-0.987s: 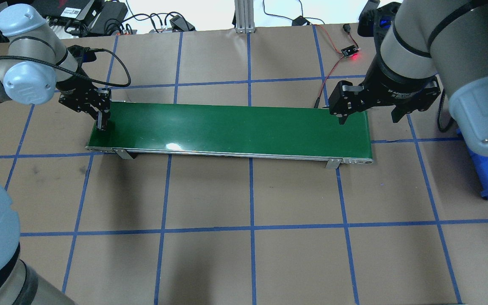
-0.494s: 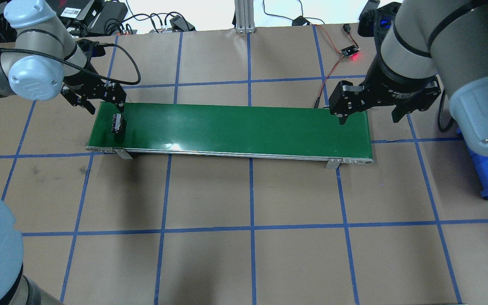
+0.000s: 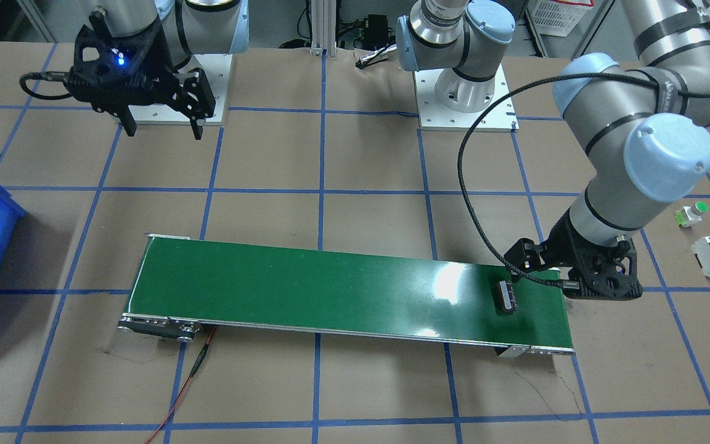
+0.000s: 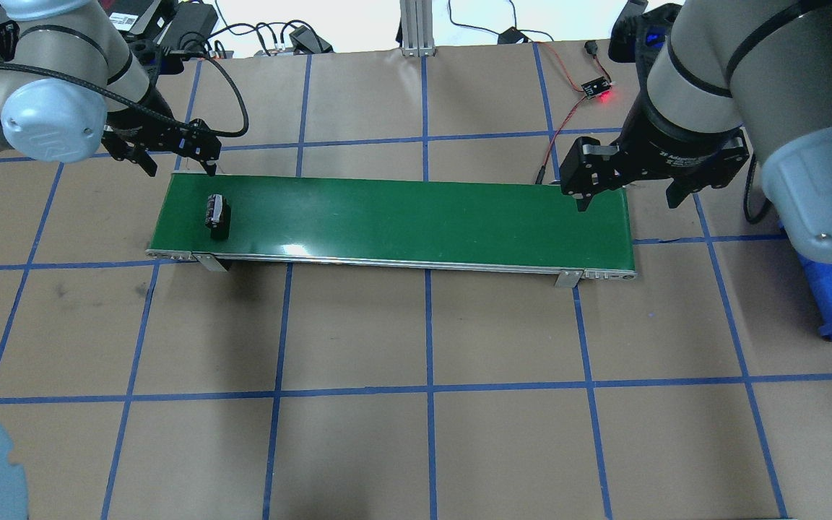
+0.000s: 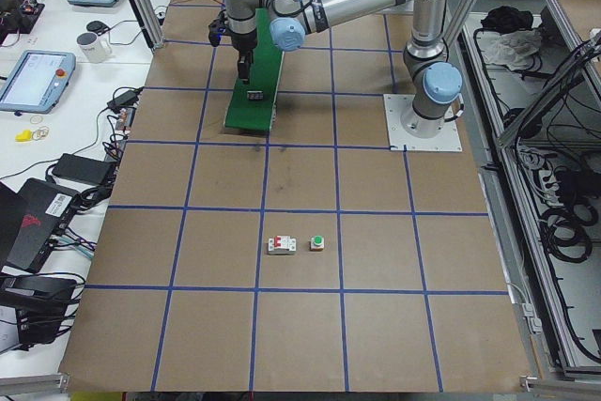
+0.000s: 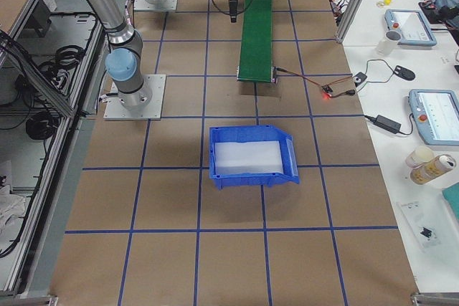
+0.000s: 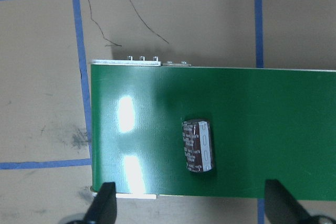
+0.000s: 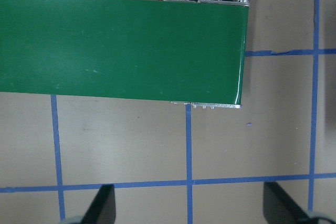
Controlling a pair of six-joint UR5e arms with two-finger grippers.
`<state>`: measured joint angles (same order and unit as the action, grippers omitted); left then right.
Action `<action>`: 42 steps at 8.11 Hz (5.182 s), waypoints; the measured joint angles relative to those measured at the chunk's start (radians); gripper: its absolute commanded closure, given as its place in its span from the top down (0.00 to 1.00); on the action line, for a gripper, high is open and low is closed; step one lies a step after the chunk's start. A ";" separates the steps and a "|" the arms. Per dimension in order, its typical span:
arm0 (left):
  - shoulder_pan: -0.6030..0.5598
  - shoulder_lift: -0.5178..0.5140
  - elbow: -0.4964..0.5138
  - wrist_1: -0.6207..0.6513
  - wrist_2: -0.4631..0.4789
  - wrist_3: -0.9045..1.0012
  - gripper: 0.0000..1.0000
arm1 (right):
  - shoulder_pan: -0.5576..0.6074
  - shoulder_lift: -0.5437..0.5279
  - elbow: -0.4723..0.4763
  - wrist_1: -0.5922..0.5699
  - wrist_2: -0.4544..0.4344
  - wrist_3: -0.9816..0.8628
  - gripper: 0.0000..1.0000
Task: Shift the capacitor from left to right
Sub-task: 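Raise the left gripper away while the right gripper moves down over the belt, then hold the right gripper open over the belt as the capacitor rides toward it, then close the right gripper on the capacitor on the belt and lift it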
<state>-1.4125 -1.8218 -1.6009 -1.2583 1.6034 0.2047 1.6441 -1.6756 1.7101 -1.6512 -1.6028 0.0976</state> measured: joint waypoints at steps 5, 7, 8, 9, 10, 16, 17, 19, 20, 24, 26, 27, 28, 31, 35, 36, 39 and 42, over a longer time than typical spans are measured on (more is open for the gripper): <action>-0.017 0.126 -0.003 -0.107 0.001 -0.053 1.00 | 0.000 0.269 -0.001 -0.233 0.004 0.001 1.00; -0.015 0.125 -0.003 -0.112 0.004 -0.050 1.00 | 0.000 0.330 0.004 -0.275 0.005 0.005 1.00; -0.014 0.123 -0.003 -0.115 0.007 -0.051 1.00 | 0.000 0.352 0.009 -0.278 0.010 0.008 1.00; -0.013 0.123 -0.004 -0.117 0.009 -0.052 1.00 | 0.000 0.372 0.013 -0.280 0.013 0.005 1.00; -0.013 0.123 -0.005 -0.117 0.010 -0.052 1.00 | 0.000 0.391 0.015 -0.281 0.018 0.001 1.00; -0.013 0.102 -0.004 -0.109 0.008 -0.070 1.00 | -0.101 0.401 0.072 -0.282 0.267 -0.170 0.99; -0.014 0.100 -0.005 -0.109 0.008 -0.071 1.00 | -0.108 0.400 0.078 -0.281 0.291 -0.182 1.00; -0.016 0.100 -0.007 -0.108 0.009 -0.073 1.00 | -0.111 0.400 0.081 -0.279 0.300 -0.177 1.00; -0.016 0.101 -0.008 -0.108 0.010 -0.074 1.00 | -0.111 0.401 0.081 -0.281 0.300 -0.174 1.00; -0.017 0.111 -0.009 -0.107 0.012 -0.076 1.00 | -0.112 0.419 0.082 -0.286 0.319 -0.178 1.00; -0.017 0.111 -0.009 -0.106 0.011 -0.076 1.00 | -0.112 0.424 0.082 -0.293 0.320 -0.185 1.00; -0.017 0.111 -0.008 -0.105 0.010 -0.076 1.00 | -0.112 0.425 0.082 -0.295 0.320 -0.185 0.99; -0.017 0.112 -0.008 -0.105 0.010 -0.076 1.00 | -0.111 0.425 0.082 -0.295 0.320 -0.183 0.99; -0.017 0.107 -0.005 -0.100 0.009 -0.076 1.00 | -0.110 0.425 0.082 -0.305 0.320 -0.179 0.99; -0.017 0.104 -0.009 -0.098 0.009 -0.076 1.00 | -0.109 0.429 0.083 -0.327 0.323 -0.167 0.98; -0.017 0.105 -0.009 -0.098 0.008 -0.077 1.00 | -0.108 0.430 0.083 -0.328 0.323 -0.159 0.98; -0.017 0.104 -0.010 -0.098 0.007 -0.077 1.00 | -0.088 0.429 0.083 -0.354 0.316 -0.120 0.98; -0.019 0.103 -0.008 -0.098 0.007 -0.077 1.00 | -0.014 0.429 0.082 -0.412 0.301 -0.026 0.87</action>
<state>-1.4310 -1.7189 -1.6093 -1.3563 1.6102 0.1273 1.6305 -1.2467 1.7921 -2.0637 -1.3015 0.0721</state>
